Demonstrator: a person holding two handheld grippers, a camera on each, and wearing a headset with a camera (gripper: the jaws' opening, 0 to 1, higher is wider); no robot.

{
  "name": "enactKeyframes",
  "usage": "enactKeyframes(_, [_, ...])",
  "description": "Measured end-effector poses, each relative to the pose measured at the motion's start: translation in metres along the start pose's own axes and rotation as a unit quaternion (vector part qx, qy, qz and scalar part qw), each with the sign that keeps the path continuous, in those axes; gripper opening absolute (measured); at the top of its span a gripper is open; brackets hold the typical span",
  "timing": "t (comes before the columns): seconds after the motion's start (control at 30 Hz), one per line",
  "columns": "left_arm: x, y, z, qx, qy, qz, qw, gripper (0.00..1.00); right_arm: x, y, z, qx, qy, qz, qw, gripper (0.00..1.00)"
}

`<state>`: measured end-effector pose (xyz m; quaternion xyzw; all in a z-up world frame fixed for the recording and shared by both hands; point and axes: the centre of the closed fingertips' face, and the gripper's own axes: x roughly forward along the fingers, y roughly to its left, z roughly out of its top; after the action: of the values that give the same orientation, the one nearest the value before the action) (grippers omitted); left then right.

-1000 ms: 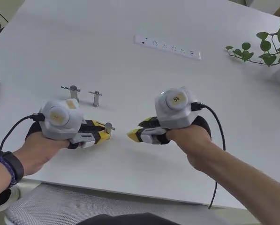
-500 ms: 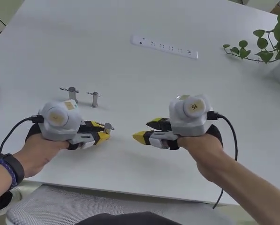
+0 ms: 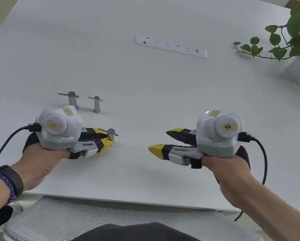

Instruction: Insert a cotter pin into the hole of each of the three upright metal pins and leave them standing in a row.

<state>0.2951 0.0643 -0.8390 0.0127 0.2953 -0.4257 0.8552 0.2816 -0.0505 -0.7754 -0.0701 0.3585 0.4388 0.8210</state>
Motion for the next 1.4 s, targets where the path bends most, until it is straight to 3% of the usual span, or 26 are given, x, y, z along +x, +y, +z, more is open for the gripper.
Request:
enactKeyframes(0.27, [-0.001, 0.001, 0.000, 0.003, -0.003, 0.007, 1.0000, 0.12, -0.013, -0.006, -0.008, 0.017, -0.019, -0.018, 0.9995, 0.50])
enactKeyframes(0.7, [0.000, -0.002, 0.001, 0.009, -0.010, 0.014, 0.9998, 0.12, -0.021, -0.008, -0.020, 0.032, -0.023, -0.029, 0.9988, 0.50])
enactKeyframes(1.0, [0.001, -0.003, 0.002, -0.008, -0.021, 0.012, 0.9997, 0.13, -0.022, -0.007, -0.023, 0.035, -0.020, -0.029, 0.9988, 0.50])
enactKeyframes(1.4, [0.003, -0.002, 0.004, 0.007, -0.025, 0.015, 0.9995, 0.11, -0.026, -0.010, -0.028, 0.041, -0.019, -0.036, 0.9983, 0.49])
